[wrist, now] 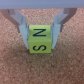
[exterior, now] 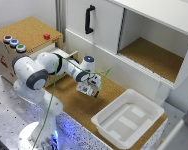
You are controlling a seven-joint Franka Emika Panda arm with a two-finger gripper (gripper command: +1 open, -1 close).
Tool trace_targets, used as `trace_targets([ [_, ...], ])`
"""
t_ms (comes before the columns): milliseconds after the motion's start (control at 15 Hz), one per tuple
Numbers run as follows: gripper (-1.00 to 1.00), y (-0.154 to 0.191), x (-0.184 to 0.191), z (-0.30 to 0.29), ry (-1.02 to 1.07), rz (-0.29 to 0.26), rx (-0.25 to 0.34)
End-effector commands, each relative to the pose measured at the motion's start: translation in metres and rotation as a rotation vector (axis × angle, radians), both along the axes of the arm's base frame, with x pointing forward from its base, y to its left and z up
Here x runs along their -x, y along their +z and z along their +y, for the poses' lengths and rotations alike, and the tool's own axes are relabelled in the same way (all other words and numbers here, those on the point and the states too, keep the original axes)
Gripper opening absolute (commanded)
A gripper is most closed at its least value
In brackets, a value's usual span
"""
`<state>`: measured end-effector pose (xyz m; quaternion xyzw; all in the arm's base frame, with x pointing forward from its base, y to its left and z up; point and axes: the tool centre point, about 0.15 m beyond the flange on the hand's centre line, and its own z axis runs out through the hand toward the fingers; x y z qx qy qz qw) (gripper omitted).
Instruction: Take the yellow block and rotate it left
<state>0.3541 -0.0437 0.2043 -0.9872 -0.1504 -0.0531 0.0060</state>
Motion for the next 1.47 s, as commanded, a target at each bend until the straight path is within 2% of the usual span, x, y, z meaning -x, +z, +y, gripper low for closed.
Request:
trace_targets([
  [0, -1.00, 0.031, 0.001, -0.006, 0.257, 0.016, 0.049],
  [200, -1.00, 0.038, -0.002, -0.002, 0.629, 0.005, -0.045],
  [333, -1.00, 0.038, -0.005, 0.001, 0.825, 0.024, -0.065],
  [667, -1.00, 0.021, -0.001, 0.007, 1.387, 0.034, 0.050],
  [867, -1.00, -0.003, -0.007, 0.005, 1.509, 0.112, 0.090],
  [1067, -1.00, -0.009, -0.015, 0.006, 1.521, 0.086, 0.123],
  [1133, 1.00, -0.009, -0.015, 0.009, 1.513, 0.082, 0.128],
  [1267, 1.00, -0.001, -0.009, 0.009, 1.502, 0.056, 0.134],
  [1400, 1.00, 0.016, -0.003, 0.005, 1.459, 0.052, 0.117],
])
